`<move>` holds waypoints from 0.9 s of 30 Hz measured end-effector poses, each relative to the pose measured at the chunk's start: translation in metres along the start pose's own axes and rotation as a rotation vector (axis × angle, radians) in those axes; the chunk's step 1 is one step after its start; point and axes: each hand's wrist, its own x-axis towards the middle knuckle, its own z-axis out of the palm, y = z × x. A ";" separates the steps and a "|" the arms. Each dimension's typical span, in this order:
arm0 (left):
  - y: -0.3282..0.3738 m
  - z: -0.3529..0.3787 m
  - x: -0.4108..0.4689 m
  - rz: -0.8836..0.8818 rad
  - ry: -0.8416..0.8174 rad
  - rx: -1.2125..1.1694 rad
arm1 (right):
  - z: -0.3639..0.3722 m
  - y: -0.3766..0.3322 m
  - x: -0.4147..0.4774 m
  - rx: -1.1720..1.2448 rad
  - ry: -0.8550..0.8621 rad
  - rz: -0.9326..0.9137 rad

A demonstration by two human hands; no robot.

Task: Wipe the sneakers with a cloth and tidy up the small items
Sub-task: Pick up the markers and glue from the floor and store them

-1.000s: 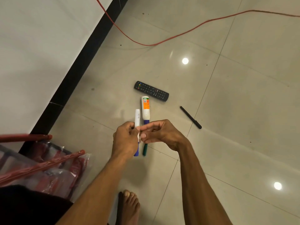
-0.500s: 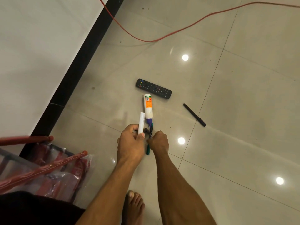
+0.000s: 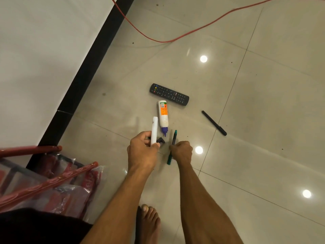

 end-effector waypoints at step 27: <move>0.003 0.005 0.009 -0.022 -0.085 -0.112 | -0.102 -0.069 -0.067 0.315 -0.785 -0.439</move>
